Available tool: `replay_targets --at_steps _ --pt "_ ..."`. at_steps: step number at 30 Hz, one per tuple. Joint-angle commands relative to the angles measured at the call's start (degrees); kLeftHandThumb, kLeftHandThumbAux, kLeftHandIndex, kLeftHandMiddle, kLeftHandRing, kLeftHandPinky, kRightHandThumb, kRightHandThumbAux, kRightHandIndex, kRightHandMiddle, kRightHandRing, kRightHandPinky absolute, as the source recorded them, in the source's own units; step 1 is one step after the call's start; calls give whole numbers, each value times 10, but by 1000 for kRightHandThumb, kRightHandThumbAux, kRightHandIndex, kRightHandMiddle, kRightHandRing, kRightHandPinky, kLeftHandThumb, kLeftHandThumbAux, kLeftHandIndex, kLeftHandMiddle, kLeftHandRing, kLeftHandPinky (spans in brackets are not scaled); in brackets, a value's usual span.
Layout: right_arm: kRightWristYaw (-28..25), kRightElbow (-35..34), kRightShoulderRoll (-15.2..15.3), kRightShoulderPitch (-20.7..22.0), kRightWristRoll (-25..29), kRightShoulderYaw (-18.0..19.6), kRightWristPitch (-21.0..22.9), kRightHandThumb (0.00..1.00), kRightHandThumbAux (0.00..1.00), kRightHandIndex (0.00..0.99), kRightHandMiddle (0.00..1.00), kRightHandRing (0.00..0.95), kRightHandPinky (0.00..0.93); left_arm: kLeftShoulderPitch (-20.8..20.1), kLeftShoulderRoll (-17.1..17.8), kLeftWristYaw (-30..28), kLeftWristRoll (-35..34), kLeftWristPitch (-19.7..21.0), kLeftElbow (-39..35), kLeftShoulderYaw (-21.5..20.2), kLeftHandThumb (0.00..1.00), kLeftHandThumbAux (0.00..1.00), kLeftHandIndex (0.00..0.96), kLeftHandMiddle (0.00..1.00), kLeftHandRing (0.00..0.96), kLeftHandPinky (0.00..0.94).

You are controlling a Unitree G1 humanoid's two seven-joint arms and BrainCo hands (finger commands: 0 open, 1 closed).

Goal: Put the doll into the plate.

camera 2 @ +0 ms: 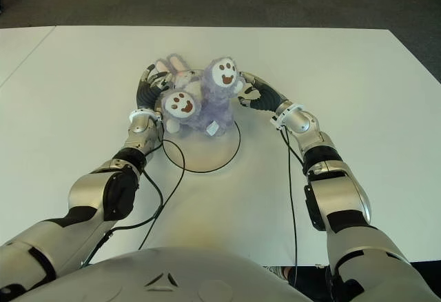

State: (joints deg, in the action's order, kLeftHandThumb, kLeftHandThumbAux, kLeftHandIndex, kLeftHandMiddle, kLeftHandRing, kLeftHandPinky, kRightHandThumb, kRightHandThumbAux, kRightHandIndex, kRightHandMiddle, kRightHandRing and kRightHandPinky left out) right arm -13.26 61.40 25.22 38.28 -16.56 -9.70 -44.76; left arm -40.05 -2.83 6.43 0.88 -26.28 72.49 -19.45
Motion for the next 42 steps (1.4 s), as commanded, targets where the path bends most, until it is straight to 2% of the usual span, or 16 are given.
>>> replay_targets --at_steps 1,7,11,18,23,26,30,32,39,42 --pt "-2 0 -6 2 6 4 10 618 803 8 74 202 329 71 -23 -2 -9 65 53 -4 0 675 111 288 309 301" --pt "-2 0 -7 4 9 6 9 739 816 14 79 221 319 72 -22 -6 -11 67 53 -6 0 684 114 291 308 298" --pt "-3 0 -8 5 12 8 7 785 816 19 80 226 331 73 -22 -7 -12 63 53 -7 0 696 112 295 315 315" --pt "-7 -4 -16 8 23 14 7 829 817 23 81 229 333 71 -26 -2 -7 55 52 -2 0 694 108 290 317 316" --pt "-2 -18 -24 3 26 17 3 839 832 23 79 215 304 70 -23 4 -6 65 53 0 0 687 115 297 325 336" --pt "0 -27 -29 -1 28 17 1 801 836 27 79 204 303 69 -22 7 -5 71 53 1 0 686 123 296 318 308" --pt "2 -44 -34 -8 27 16 1 752 833 30 81 202 304 71 -21 7 -4 67 53 2 0 690 125 301 325 331" --pt "5 -59 -37 -14 23 14 0 693 811 35 87 190 284 71 -21 5 -3 65 53 3 0 683 125 298 325 320" --pt "28 -121 -40 -43 0 3 4 629 759 46 103 155 227 72 -19 2 0 62 52 7 0 684 111 293 320 321" --pt "27 -149 -42 -56 -5 -2 11 610 749 45 99 153 236 73 -19 2 0 65 53 6 0 687 117 292 317 307"
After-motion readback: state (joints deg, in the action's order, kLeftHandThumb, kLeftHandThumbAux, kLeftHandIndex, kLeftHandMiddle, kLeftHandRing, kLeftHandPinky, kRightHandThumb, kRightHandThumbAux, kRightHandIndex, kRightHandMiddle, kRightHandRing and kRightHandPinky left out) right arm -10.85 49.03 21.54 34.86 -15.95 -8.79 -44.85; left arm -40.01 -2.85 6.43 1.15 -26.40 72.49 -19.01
